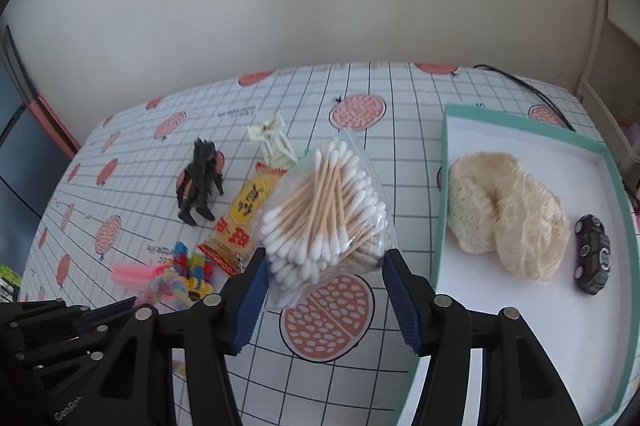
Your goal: Organize objects
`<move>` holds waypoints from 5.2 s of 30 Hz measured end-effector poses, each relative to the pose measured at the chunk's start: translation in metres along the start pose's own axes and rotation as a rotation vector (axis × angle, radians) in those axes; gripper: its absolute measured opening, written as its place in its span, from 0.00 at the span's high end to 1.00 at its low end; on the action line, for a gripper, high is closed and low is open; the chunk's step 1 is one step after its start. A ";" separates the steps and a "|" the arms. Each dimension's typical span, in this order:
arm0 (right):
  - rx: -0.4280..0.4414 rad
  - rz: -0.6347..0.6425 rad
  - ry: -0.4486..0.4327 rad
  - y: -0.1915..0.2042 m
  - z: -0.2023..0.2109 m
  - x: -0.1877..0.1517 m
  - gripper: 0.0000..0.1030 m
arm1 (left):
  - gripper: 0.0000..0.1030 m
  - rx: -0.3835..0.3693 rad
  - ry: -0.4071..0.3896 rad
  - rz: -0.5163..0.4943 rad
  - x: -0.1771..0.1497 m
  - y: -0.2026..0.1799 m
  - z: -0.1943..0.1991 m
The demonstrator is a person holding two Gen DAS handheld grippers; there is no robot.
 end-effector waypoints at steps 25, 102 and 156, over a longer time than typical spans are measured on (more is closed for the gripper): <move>-0.077 -0.079 -0.089 -0.085 0.061 0.012 0.41 | 0.91 -0.013 -0.116 -0.042 0.038 -0.076 0.028; -0.239 -0.236 0.272 -0.204 0.046 -0.066 0.41 | 0.90 -0.059 0.067 -0.294 -0.009 -0.213 -0.060; -0.281 -0.230 0.160 -0.182 0.073 -0.034 0.04 | 0.12 0.040 -0.119 -0.085 0.041 -0.130 -0.009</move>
Point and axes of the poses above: each gripper's, at about its wrist camera, not at the fingertips, and z roughly against the way its jaws point, y to its left, x to its top, the point moved 7 cm from there along -z, roughly the way its jaws point, and after that the axes turned 1 degree about z, right-handed, at the moved point
